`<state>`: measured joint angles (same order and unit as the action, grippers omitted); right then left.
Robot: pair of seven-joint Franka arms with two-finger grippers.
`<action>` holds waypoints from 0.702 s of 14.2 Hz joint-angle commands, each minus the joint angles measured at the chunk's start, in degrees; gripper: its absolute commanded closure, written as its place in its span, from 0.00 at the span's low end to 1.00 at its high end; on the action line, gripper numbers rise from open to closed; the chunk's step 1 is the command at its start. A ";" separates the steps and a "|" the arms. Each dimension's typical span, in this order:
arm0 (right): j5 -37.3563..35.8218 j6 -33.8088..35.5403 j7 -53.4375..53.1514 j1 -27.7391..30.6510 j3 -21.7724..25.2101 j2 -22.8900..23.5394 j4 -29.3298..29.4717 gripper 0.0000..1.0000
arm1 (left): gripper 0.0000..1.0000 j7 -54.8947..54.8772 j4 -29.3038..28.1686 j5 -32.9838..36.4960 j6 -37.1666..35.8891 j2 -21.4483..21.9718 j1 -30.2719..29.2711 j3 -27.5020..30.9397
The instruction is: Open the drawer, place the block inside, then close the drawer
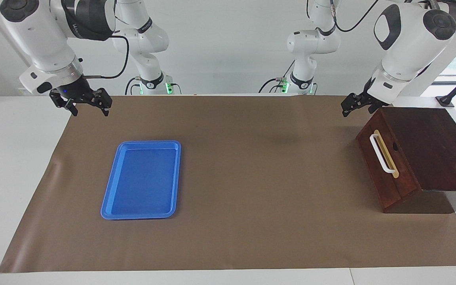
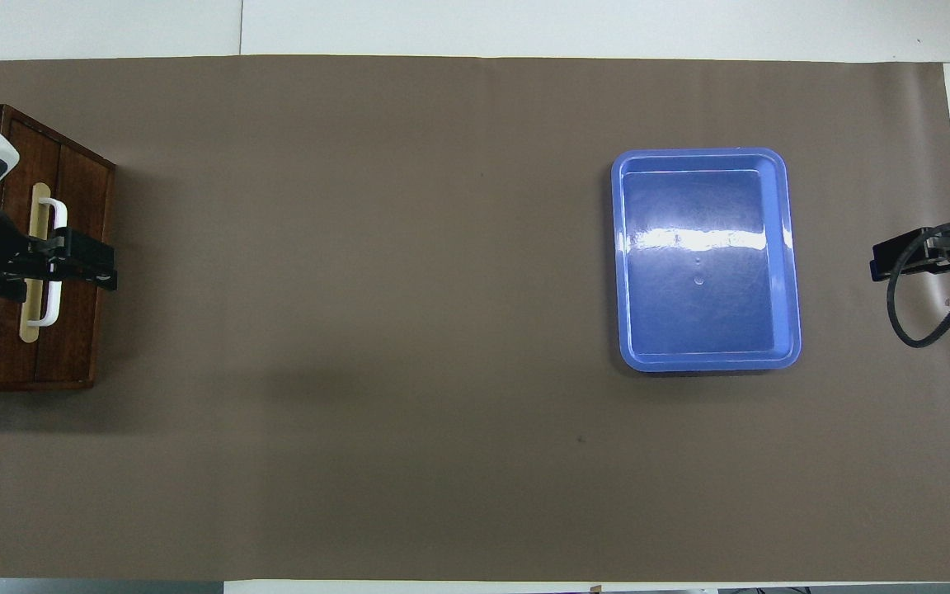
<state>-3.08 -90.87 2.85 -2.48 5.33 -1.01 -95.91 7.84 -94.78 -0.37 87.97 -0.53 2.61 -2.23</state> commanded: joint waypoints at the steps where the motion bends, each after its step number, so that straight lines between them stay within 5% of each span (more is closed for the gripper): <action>1: -0.79 0.08 1.10 0.64 -0.58 -1.27 -1.29 0.00 | 0.00 -0.90 0.74 -0.51 1.85 -0.27 -0.33 0.12; 10: -0.79 0.08 1.10 0.64 -0.58 -1.27 -1.29 0.00 | 0.00 -0.98 0.65 -0.51 3.09 -0.35 -0.33 0.12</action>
<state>-3.08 -90.87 2.85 -2.48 5.33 -1.01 -95.91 7.78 -94.78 -0.37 90.61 -0.56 2.61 -2.21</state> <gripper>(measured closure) 0.000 0.000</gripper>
